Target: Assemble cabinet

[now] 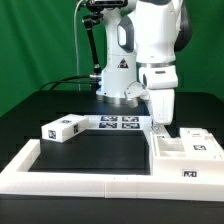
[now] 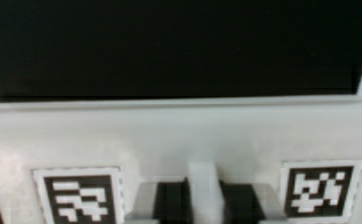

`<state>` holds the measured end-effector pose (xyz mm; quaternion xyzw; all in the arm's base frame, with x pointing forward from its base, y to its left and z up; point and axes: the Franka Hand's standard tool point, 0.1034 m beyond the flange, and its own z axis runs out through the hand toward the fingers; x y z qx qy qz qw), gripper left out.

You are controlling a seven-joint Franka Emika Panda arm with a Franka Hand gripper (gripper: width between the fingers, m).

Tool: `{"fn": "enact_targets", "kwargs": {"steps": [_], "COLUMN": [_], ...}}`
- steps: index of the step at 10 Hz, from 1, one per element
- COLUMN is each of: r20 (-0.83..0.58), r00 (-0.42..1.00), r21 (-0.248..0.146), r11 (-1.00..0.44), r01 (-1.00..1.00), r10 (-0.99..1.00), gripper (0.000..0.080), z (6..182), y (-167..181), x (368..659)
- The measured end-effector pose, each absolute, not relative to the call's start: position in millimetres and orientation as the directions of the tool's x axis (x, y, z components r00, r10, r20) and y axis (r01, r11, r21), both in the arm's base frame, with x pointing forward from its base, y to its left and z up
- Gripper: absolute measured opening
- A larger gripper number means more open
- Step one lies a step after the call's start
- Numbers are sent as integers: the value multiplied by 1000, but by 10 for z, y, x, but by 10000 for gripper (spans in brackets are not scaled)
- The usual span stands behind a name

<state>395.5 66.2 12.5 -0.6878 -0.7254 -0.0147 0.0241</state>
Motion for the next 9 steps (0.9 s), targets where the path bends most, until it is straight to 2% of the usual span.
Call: {"fn": "enact_targets", "kwargs": {"steps": [2,6,8,9], "r20": [50,7,19,19], "r00": [-21,28,30,31], "r21": [-7,-17,13,12], "r11": [21,-28,-30,-31], "r01": [1000,999,999,999], "r10": [999,1000,999,999], "gripper": [67,68,68,68], "z": [187,476,483,481], "y": [666,567,587,585], "x": [3963,4044,4059,4057]}}
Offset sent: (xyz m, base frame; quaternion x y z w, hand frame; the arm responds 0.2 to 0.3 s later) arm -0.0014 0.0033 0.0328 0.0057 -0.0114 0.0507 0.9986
